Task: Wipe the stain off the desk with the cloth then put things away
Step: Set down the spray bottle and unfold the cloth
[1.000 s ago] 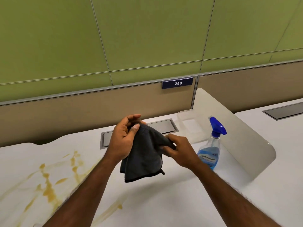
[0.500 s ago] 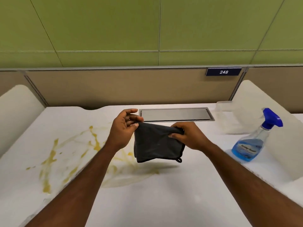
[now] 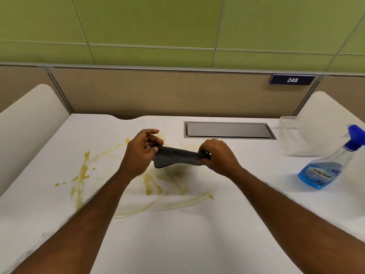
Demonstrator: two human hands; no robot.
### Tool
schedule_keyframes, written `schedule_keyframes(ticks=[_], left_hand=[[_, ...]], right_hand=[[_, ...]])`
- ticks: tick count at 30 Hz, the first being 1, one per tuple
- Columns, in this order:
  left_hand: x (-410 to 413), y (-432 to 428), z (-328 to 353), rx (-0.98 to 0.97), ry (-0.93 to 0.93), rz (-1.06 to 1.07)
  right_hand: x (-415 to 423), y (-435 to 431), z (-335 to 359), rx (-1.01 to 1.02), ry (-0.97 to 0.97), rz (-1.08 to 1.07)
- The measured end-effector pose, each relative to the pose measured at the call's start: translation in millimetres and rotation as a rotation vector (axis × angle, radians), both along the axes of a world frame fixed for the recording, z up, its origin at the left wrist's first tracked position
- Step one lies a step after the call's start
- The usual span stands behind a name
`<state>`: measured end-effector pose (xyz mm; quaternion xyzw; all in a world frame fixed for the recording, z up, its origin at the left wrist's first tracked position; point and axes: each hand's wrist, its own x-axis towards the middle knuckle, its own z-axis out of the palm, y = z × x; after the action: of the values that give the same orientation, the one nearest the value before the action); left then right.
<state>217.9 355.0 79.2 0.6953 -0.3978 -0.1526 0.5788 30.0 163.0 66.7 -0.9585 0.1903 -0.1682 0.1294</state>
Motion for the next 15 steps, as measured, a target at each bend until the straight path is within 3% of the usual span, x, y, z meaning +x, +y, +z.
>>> schedule_keyframes(ticks=[5, 8, 15], left_hand=[[-32, 47, -60, 0.09, 0.032, -0.045], [-54, 73, -91, 0.133, 0.026, -0.072], [-92, 99, -137, 0.243, -0.18, -0.208]], right_hand=[[-21, 34, -56, -0.074, 0.156, 0.043], [-41, 52, -85, -0.016, 0.178, 0.095], [-75, 71, -120, 0.143, 0.273, 0.158]])
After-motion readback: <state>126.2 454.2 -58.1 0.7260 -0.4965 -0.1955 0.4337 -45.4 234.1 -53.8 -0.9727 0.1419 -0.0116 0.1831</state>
